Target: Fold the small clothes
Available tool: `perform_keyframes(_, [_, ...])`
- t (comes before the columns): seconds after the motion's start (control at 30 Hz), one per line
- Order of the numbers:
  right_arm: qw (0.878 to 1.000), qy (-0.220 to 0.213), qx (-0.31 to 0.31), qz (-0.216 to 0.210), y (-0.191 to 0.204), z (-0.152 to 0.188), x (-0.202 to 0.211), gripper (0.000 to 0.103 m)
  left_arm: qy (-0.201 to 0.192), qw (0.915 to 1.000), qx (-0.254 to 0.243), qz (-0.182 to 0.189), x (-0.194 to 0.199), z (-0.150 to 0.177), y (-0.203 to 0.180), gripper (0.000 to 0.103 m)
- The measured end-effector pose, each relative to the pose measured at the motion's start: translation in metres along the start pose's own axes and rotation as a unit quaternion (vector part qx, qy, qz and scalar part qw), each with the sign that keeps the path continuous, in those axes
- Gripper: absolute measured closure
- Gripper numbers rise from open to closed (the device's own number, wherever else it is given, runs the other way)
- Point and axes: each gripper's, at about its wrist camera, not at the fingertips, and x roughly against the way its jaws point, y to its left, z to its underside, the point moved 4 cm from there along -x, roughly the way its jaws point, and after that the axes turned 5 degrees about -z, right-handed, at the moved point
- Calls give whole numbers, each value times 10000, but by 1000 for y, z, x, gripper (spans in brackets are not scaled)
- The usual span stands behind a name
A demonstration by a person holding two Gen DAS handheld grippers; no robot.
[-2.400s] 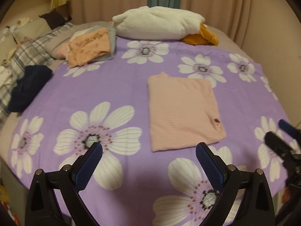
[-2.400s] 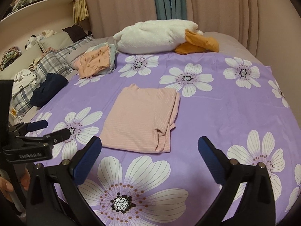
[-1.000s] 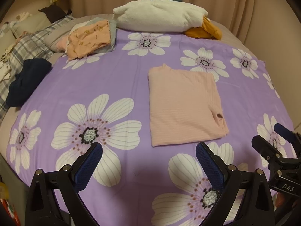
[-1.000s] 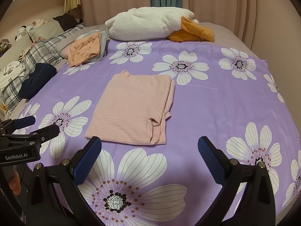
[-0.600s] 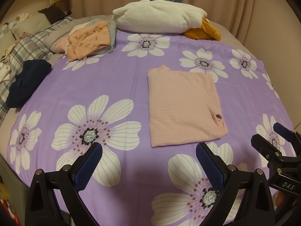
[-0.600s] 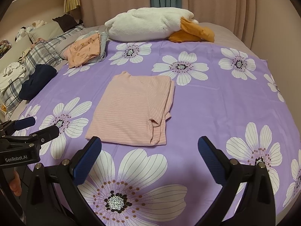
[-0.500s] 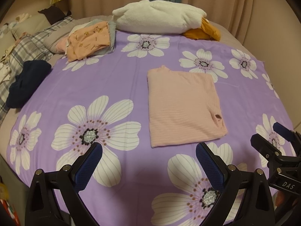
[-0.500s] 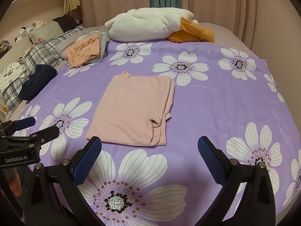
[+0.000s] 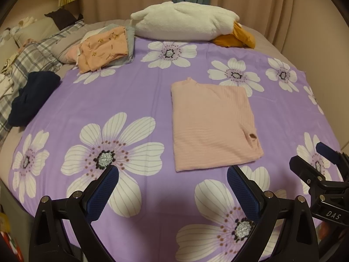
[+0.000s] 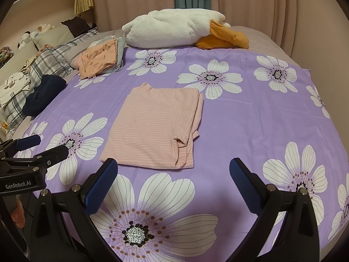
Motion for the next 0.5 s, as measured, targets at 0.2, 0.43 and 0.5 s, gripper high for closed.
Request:
perform_keyframes(0.2, [10000, -3, 0, 0, 1, 0, 0, 0, -9, 10000, -8, -19, 1, -2, 2, 4])
perform_keyframes(0.43, [10000, -3, 0, -6, 1, 0, 1, 0, -6, 10000, 1, -43, 1, -2, 2, 4])
perform_keyframes(0.5, [10000, -3, -1, -4, 1, 0, 1, 0, 9, 10000, 12, -61, 1, -2, 3, 4])
